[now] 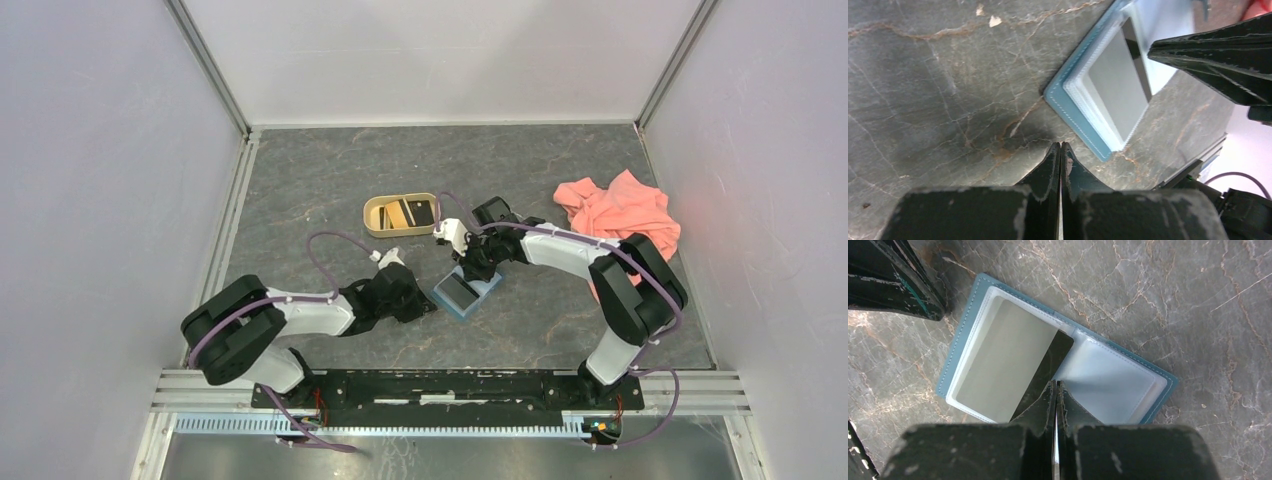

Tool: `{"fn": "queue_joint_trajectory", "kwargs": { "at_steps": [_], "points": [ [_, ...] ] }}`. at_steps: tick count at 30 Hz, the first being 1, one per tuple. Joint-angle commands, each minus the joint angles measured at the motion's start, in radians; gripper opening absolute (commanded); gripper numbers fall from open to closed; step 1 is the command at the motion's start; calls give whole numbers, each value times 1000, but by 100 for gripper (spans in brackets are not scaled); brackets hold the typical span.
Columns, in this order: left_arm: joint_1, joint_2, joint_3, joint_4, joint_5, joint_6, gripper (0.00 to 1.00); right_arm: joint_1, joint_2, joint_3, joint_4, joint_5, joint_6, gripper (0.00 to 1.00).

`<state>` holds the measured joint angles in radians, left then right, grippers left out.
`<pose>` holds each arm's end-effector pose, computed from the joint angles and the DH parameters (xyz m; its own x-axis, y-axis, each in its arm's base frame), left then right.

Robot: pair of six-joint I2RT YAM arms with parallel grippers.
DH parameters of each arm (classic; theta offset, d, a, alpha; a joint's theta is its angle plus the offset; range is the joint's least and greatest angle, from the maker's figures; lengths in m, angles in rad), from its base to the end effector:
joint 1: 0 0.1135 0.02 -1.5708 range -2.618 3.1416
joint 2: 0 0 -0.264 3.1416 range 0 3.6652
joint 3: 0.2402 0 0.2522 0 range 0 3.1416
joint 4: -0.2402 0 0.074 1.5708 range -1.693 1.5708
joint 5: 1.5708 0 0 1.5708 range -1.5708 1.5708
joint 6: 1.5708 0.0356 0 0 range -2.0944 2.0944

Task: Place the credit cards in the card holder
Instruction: Insert the credit card into the card holder.

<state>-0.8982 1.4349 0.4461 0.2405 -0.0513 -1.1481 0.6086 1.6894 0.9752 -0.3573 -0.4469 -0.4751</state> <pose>0.1567 -0.1939 0.1289 -0.8650 -0.3759 -0.3324 -0.0757 0.7527 -0.6540 0.2590 0.1993 0.1674 -0.3270 -0.7307 -0.5993 -0.9389 0.3232 0.1184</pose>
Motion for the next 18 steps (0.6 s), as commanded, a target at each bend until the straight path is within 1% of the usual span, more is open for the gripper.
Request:
{"fn": "queue_joint_trajectory", "kwargs": {
  "at_steps": [1, 7, 11, 14, 16, 18],
  "points": [
    [-7, 50, 53, 27, -19, -22, 3, 8, 24, 3, -19, 33, -18, 0],
    [-7, 134, 111, 45, 8, -1, 3, 40, 20, 8, -56, -54, -52, 0],
    [-5, 138, 134, 21, -20, 18, 3, 46, -15, 22, -67, -100, -58, 0],
    [6, 106, 169, -68, -54, 63, 3, 36, -70, 45, -67, 18, -66, 0],
    [12, 66, 193, -148, -91, 106, 5, 11, -132, 44, -52, 99, -80, 4],
    [22, 8, 210, -227, -124, 155, 6, -26, -199, 33, -41, 113, -97, 10]
  ]
}}
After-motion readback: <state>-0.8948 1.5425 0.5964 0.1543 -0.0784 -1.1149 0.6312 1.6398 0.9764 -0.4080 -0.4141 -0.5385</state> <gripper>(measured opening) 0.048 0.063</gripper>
